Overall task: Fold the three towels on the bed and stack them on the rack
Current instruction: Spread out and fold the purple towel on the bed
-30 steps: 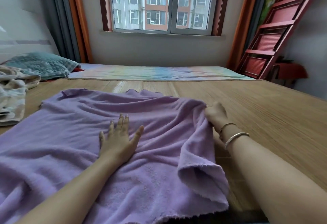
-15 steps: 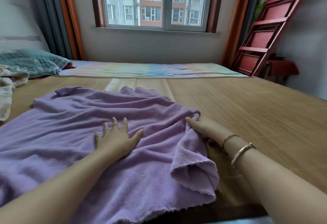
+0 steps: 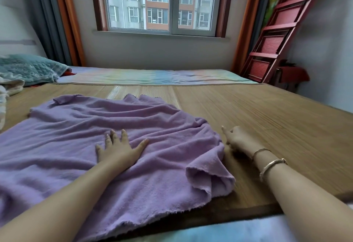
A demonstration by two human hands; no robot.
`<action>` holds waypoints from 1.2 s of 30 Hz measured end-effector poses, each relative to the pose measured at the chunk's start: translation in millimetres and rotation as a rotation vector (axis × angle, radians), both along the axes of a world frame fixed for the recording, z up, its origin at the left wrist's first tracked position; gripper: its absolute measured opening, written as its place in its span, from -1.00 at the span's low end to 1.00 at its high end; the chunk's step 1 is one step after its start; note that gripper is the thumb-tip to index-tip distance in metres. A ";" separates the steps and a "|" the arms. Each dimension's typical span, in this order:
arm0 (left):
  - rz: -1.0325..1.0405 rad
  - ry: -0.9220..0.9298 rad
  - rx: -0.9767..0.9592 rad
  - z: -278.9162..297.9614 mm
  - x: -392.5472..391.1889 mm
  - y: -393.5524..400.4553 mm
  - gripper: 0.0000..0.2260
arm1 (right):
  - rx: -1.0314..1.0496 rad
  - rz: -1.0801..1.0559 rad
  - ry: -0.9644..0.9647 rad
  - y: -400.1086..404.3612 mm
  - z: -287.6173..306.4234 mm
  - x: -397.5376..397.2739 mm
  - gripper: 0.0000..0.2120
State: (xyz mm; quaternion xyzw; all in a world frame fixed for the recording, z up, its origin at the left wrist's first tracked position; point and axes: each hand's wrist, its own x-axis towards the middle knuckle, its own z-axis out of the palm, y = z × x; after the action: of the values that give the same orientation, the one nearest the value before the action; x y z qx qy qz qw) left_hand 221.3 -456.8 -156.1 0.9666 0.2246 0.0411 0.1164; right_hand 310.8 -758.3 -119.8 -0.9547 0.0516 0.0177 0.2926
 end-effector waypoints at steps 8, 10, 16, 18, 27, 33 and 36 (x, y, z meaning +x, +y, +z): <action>-0.340 -0.314 -0.035 12.2 -28.4 -45.5 -0.34 | 0.044 0.210 0.231 18.1 19.3 -32.5 -0.80; -0.457 -0.393 -0.063 15.9 -37.5 -60.4 -0.56 | 0.201 0.173 0.246 16.0 17.3 -36.8 -0.59; -0.605 -0.250 -0.049 17.2 -46.6 -84.5 -0.80 | -0.001 0.229 0.082 11.8 9.3 -50.4 -0.89; -0.567 -0.236 -0.118 14.4 -44.1 -83.9 -0.68 | -0.179 0.239 0.055 17.4 8.2 -51.7 -0.93; -0.417 -0.167 -0.339 18.1 -19.1 -71.9 -0.84 | -0.421 0.152 -0.105 24.9 -5.7 -16.8 -0.51; -0.389 -0.022 -0.290 26.3 -3.4 -71.9 -0.80 | -0.464 0.266 -0.153 34.1 -14.4 -11.5 -0.61; -0.377 -0.004 -0.299 26.6 -0.2 -74.8 -0.75 | -0.465 0.253 -0.224 24.9 -10.2 -15.1 -0.65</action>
State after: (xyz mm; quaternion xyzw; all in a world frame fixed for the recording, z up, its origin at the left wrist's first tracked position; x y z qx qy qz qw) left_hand 221.1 -531.6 -129.5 0.9634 0.0435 -0.0132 0.2643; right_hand 295.8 -733.4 -130.1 -0.9910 -0.0980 -0.0636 0.0652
